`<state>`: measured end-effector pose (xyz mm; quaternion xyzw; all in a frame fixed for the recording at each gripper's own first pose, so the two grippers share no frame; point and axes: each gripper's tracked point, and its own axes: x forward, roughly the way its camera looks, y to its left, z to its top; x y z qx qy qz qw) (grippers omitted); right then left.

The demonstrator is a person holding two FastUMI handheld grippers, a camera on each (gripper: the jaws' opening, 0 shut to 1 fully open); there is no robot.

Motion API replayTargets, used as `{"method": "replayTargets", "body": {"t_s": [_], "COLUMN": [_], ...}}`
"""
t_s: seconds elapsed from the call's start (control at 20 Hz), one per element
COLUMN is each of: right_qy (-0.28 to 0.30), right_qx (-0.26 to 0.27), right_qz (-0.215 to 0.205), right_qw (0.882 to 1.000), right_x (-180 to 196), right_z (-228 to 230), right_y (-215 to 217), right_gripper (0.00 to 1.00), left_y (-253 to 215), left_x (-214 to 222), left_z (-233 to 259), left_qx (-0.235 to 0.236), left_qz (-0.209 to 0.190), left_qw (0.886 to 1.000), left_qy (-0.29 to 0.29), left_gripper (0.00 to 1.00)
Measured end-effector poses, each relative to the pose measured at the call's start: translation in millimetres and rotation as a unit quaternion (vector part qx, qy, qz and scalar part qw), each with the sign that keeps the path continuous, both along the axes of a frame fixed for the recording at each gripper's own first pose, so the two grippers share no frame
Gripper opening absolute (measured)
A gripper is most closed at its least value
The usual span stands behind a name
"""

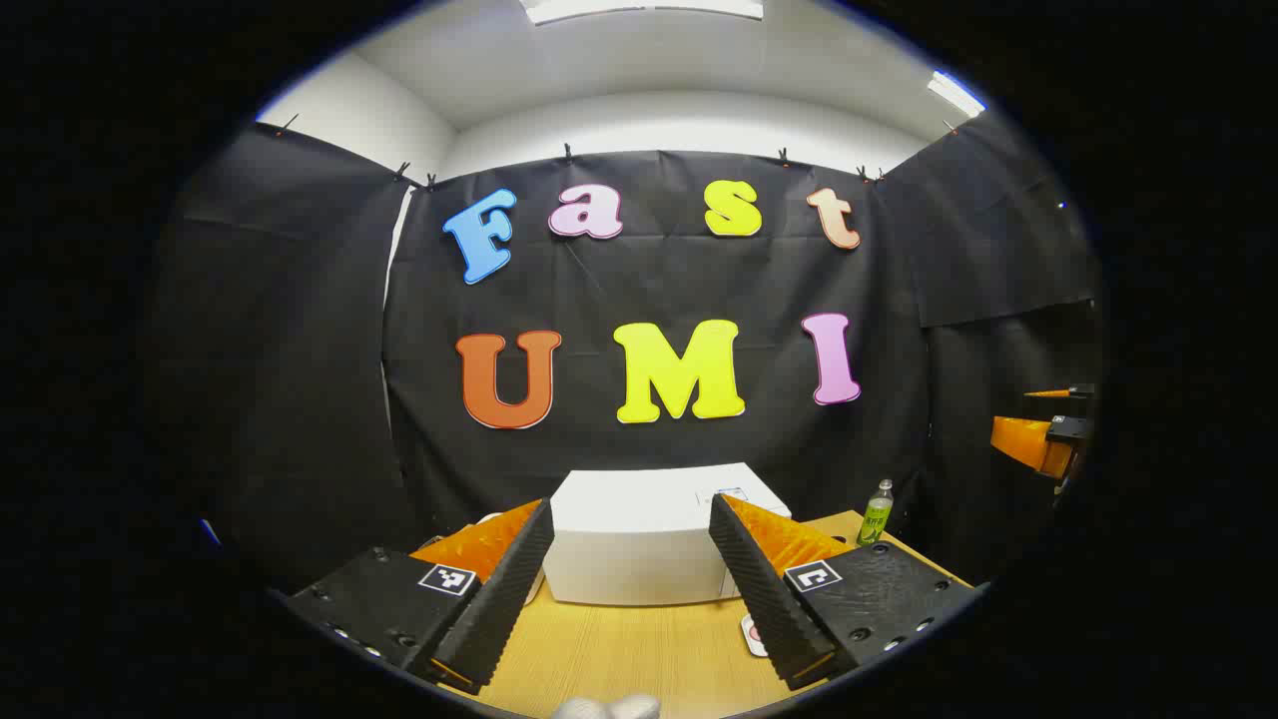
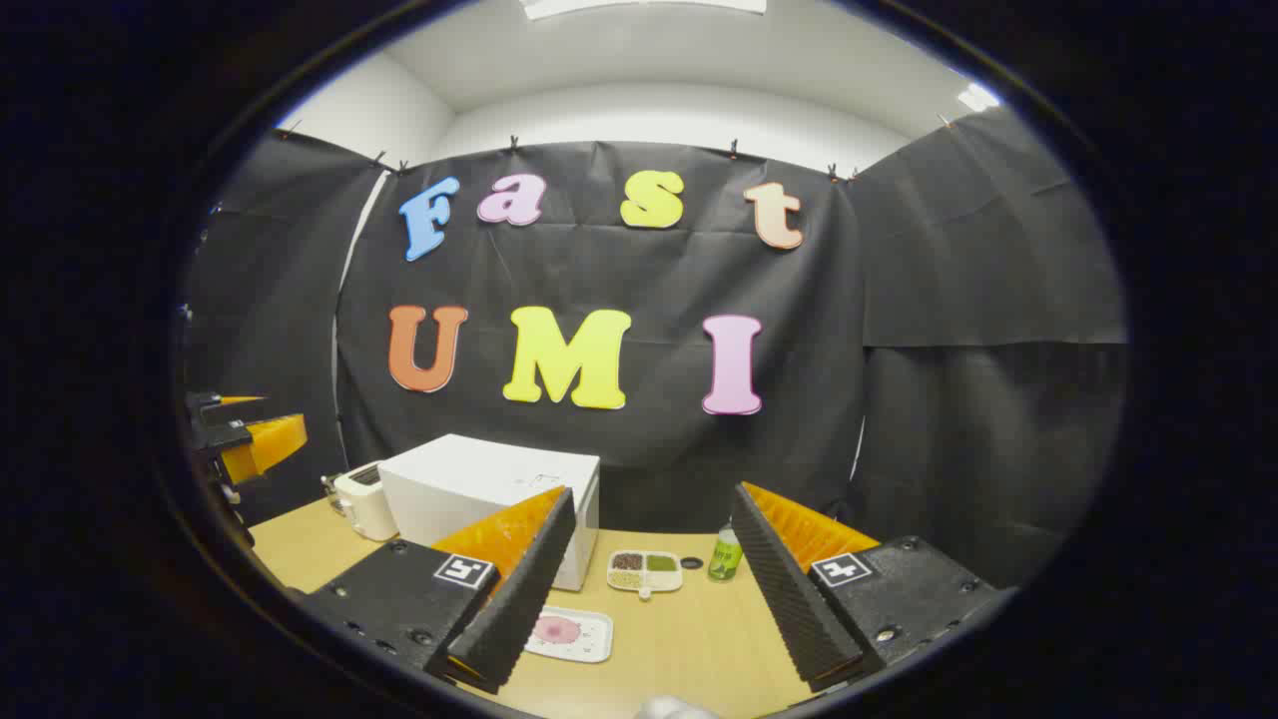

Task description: Open the microwave oven with the left hand, put the food in, and close the microwave oven.

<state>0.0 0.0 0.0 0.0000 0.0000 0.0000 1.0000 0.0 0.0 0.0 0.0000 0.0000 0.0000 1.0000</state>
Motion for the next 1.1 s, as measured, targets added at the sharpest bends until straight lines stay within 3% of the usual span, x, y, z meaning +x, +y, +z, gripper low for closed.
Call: {"method": "replayTargets", "body": {"t_s": [0.15,0.2,0.25,0.3,0.4,0.45,0.5,0.55,0.6,0.65,0.7,0.75,0.9,0.95,1.1], "right_qy": [0.004,0.005,0.005,0.005,0.004,0.002,0.000,0.001,0.001,0.002,0.003,0.003,0.004,0.004,0.001], "right_qx": [0.004,0.004,0.003,0.003,0.003,0.003,0.002,0.000,0.000,0.001,0.002,0.003,0.003,0.000,-0.003], "right_qz": [0.000,0.000,0.000,-0.001,0.000,0.002,0.001,0.001,0.002,0.001,0.001,0.000,0.000,-0.001,-0.002], "right_qw": [1.000,1.000,1.000,1.000,1.000,1.000,1.000,1.000,1.000,1.000,1.000,1.000,1.000,1.000,1.000], "right_x": [-0.6,-0.9,-1.4,-2.3,-3.5,-4.3,-3.2,-3.2,-3.9,-3.5,-2.9,-2.8,-2.5,-1.5,0.0], "right_z": [-2.2,-3.1,-3.1,-3.5,-2.9,-0.6,-0.5,-1.7,-2.3,-2.1,-2.2,-1.7,0.0,1.0,9.4], "right_y": [-0.6,-1.0,-1.4,-2.1,-2.5,-2.0,-2.8,-4.1,-4.8,-5.1,-6.8,-8.4,-13.4,-16.1,-24.4], "right_gripper": [1.00,0.92,1.00,1.00,1.00,0.92,0.92,1.00,1.00,0.92,1.00,0.92,0.92,1.00,1.00], "left_y": [-1.1,-1.4,-2.3,-2.8,-3.6,-3.5,-3.2,-4.7,-5.4,-6.9,-7.7,-9.1,-25.3,-31.7,-58.6], "left_x": [-0.7,-0.8,-0.8,-1.7,-0.6,-0.3,0.1,0.9,2.5,3.4,5.1,7.0,19.2,25.2,49.1], "left_z": [-1.6,-1.0,-3.0,-3.5,-4.2,-4.6,-5.2,-6.2,-6.7,-8.4,-10.1,-13.8,-28.9,-35.7,-66.2], "left_qx": [0.001,0.001,0.000,0.001,0.003,0.003,0.002,0.002,0.002,0.002,0.004,0.005,0.005,0.005,-0.003], "left_qz": [0.001,0.002,0.001,0.001,0.002,0.002,0.003,0.003,0.003,0.002,0.001,0.000,-0.013,-0.019,-0.039], "left_qw": [1.000,1.000,1.000,1.000,1.000,1.000,1.000,1.000,1.000,1.000,1.000,1.000,1.000,1.000,0.999], "left_qy": [0.001,0.001,0.003,0.004,0.004,0.005,0.006,0.006,0.006,0.006,0.006,0.007,0.007,0.007,0.013], "left_gripper": [0.96,0.96,0.96,1.00,0.96,1.00,1.00,1.00,0.96,0.96,0.96,0.96,1.00,1.00,0.96]}}
